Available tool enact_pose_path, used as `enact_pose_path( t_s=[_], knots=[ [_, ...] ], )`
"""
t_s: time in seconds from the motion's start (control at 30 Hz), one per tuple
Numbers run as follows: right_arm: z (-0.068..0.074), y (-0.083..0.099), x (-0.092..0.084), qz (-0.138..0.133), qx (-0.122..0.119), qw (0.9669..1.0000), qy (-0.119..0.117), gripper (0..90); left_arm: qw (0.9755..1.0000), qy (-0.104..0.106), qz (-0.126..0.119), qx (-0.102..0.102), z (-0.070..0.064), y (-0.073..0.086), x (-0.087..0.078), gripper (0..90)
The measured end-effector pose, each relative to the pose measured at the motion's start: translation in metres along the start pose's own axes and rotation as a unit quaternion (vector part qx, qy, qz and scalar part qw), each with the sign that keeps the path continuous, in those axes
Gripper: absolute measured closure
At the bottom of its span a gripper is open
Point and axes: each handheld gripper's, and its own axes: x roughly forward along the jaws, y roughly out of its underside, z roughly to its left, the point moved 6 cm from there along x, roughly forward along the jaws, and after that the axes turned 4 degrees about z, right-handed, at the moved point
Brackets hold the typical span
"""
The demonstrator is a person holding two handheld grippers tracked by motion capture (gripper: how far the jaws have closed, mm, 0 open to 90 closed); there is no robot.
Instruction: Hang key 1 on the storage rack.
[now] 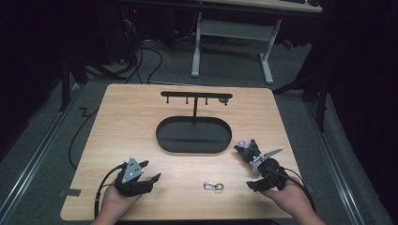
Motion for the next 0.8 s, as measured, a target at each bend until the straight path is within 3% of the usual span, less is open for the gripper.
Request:
enact_pose_path(
  t_s=[0.43, 0.8],
  knots=[
    [-0.030, -0.001, -0.003, -0.006, 0.036, 0.9993, 0.003, 22.7, 1.0000, 0.002, 0.003, 0.004, -0.001, 0.001, 0.002, 34.8],
    [-0.042, -0.013, 0.004, -0.003, 0.048, 0.9988, 0.001, 22.1, 1.0000, 0.003, 0.005, 0.006, -0.001, 0.001, 0.002, 34.6]
  ],
)
